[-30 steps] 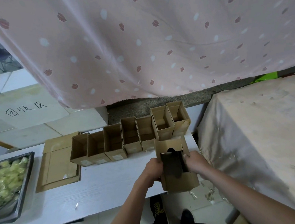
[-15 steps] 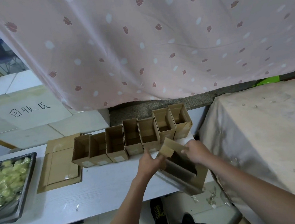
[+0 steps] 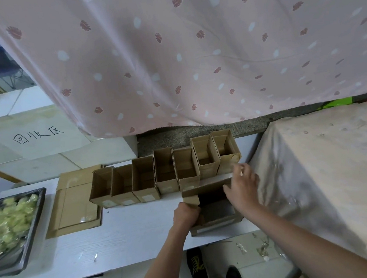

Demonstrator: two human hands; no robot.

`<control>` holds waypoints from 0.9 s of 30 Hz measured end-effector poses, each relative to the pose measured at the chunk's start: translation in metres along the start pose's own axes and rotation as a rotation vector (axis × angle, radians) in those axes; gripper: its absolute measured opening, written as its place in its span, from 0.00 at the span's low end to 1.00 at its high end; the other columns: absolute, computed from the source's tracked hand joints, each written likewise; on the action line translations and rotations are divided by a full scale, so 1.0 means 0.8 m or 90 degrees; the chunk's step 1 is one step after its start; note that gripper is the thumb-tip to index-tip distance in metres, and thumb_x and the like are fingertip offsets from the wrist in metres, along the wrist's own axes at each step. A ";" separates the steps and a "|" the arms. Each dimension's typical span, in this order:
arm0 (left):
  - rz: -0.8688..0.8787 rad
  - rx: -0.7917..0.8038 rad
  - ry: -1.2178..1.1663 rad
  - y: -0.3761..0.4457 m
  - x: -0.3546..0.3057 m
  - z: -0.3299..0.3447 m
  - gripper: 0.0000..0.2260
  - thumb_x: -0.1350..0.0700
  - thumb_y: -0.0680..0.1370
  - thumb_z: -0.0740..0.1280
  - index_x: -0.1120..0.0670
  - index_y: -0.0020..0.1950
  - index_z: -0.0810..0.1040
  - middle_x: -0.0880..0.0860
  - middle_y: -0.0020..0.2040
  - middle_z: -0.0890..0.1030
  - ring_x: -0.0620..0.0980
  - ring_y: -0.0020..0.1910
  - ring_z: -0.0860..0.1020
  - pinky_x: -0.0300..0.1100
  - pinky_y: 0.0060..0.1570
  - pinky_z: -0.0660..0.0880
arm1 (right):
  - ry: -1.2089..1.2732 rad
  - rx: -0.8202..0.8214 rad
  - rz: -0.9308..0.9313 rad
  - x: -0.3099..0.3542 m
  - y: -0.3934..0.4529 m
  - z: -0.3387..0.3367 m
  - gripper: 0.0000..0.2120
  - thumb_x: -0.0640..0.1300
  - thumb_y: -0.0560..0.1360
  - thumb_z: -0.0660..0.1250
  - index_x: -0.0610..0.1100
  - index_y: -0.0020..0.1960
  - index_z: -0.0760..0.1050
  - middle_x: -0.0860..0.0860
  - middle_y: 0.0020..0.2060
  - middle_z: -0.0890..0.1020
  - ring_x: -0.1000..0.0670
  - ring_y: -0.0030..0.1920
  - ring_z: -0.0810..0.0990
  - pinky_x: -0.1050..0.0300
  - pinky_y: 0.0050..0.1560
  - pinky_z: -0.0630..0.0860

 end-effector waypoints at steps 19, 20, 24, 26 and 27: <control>0.002 0.116 -0.191 0.004 0.007 -0.020 0.19 0.48 0.86 0.49 0.49 0.75 0.63 0.56 0.58 0.78 0.55 0.52 0.78 0.46 0.44 0.74 | 0.451 0.442 0.315 -0.058 0.014 0.033 0.29 0.43 0.82 0.58 0.55 0.79 0.52 0.41 0.70 0.70 0.38 0.66 0.71 0.41 0.62 0.74; -0.004 0.120 -0.202 0.004 0.011 -0.024 0.18 0.47 0.85 0.49 0.49 0.73 0.66 0.54 0.55 0.78 0.54 0.50 0.78 0.46 0.44 0.74 | 0.505 0.450 0.343 -0.059 0.015 0.032 0.29 0.43 0.82 0.58 0.58 0.78 0.51 0.41 0.72 0.68 0.37 0.67 0.70 0.38 0.62 0.75; 0.032 0.177 -0.199 -0.005 0.012 -0.030 0.16 0.42 0.85 0.50 0.39 0.72 0.63 0.50 0.63 0.73 0.53 0.55 0.75 0.49 0.45 0.79 | 0.638 0.473 0.406 -0.068 0.012 0.037 0.29 0.48 0.79 0.66 0.56 0.76 0.57 0.41 0.71 0.68 0.35 0.68 0.71 0.30 0.57 0.77; 0.059 0.190 -0.193 -0.010 0.008 -0.034 0.13 0.41 0.84 0.53 0.37 0.69 0.66 0.52 0.64 0.73 0.55 0.58 0.76 0.52 0.50 0.81 | 0.754 0.506 0.425 -0.071 0.010 0.040 0.25 0.55 0.76 0.70 0.49 0.69 0.68 0.36 0.64 0.76 0.33 0.61 0.78 0.32 0.55 0.79; 0.075 0.192 -0.184 -0.012 0.006 -0.037 0.12 0.41 0.83 0.54 0.36 0.66 0.68 0.53 0.64 0.73 0.55 0.58 0.76 0.52 0.52 0.81 | 0.809 0.512 0.437 -0.074 0.010 0.040 0.25 0.58 0.75 0.70 0.47 0.66 0.71 0.35 0.59 0.80 0.32 0.57 0.81 0.33 0.54 0.80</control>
Point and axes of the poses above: each hand's wrist, its own y-axis towards the middle knuckle, its own z-axis out of the palm, x = y × z, the point moved 4 cm from there along y, towards the middle knuckle
